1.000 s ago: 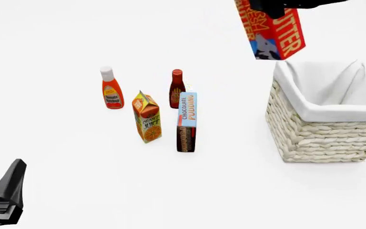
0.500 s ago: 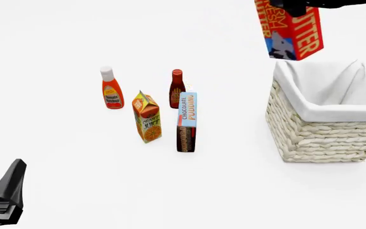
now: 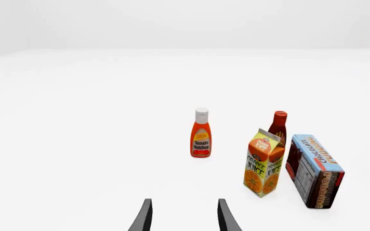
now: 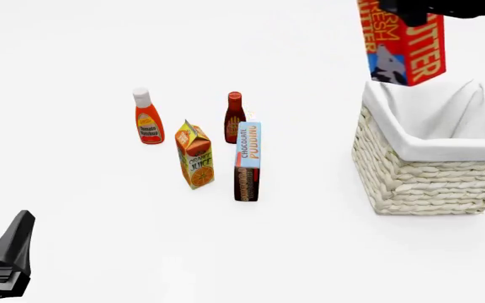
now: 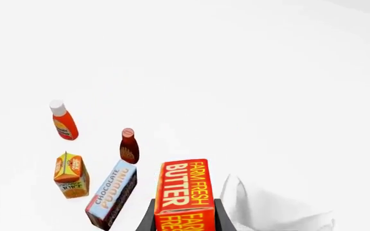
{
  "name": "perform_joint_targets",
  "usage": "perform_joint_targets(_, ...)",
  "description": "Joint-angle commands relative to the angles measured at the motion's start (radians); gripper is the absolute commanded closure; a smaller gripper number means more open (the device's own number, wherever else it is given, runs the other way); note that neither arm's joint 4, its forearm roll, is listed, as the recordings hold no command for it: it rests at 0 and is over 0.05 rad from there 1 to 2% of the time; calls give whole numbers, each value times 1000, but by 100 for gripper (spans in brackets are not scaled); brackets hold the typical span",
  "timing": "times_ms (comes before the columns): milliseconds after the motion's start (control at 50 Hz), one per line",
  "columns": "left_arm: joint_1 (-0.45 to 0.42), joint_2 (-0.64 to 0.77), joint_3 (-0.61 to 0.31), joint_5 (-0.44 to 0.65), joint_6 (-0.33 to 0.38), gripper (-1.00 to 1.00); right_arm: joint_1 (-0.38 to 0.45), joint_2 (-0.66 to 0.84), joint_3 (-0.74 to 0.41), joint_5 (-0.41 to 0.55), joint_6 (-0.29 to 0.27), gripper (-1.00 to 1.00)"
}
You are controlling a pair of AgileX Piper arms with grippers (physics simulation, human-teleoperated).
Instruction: Pick the butter and place it in the basket.
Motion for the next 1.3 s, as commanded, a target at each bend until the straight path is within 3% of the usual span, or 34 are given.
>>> perform_joint_targets(20, 0, 0, 0, 0, 0, -100, -24, -35, 19, -30, 45, 100)
perform_joint_targets(320, 0, 0, 0, 0, 0, -100, -74, -71, 78, -77, 43, 100)
perform_joint_targets(1300, 0, 0, 0, 0, 0, -100, -157, -167, 207, -200, 107, 100)
